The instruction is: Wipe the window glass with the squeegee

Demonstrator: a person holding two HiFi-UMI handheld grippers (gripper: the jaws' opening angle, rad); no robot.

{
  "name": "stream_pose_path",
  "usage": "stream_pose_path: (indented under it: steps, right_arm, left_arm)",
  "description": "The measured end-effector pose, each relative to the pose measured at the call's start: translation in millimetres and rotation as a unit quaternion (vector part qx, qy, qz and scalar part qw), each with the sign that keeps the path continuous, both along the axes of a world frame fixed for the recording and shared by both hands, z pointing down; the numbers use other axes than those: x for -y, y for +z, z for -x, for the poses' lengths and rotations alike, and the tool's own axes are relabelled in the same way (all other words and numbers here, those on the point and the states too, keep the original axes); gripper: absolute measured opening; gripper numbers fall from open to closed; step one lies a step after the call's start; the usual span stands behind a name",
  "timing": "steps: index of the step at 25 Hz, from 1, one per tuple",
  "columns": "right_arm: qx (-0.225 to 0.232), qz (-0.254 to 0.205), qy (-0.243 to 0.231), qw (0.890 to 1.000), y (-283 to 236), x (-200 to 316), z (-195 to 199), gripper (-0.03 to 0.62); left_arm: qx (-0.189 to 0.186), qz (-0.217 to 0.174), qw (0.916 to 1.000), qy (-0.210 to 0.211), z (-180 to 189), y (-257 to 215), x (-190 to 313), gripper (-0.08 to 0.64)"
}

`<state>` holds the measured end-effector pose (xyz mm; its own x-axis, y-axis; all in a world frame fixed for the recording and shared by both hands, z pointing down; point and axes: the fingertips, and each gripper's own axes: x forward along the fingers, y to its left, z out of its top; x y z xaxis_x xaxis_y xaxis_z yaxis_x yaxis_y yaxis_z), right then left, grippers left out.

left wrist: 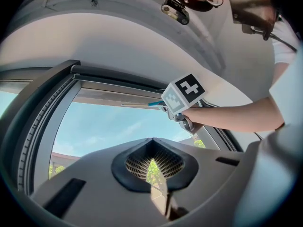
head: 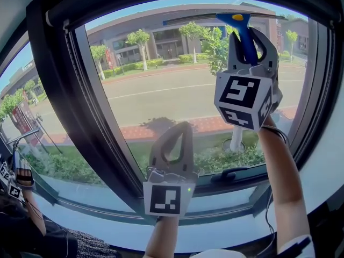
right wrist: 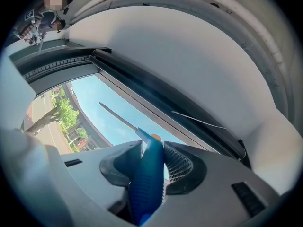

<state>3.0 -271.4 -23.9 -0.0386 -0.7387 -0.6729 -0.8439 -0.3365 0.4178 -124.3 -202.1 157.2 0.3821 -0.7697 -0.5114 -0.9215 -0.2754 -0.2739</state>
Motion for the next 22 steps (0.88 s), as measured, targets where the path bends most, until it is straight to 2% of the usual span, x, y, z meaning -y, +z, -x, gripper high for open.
stream_pose_path:
  steps: [7, 18, 22]
  right_arm:
    - [-0.001, 0.022, -0.006, 1.0, 24, 2, 2, 0.149]
    - [0.002, 0.046, -0.006, 0.999, 58, 5, 0, 0.149]
    - [0.002, 0.051, -0.008, 0.999, 70, 4, -2, 0.149]
  left_arm:
    - [-0.008, 0.013, 0.9999, 0.005, 3, 12, 1, 0.002]
    - [0.006, 0.035, 0.9993, 0.009, -1, 26, 2, 0.002]
    - [0.0, 0.042, 0.9991, 0.011, -1, 32, 2, 0.002]
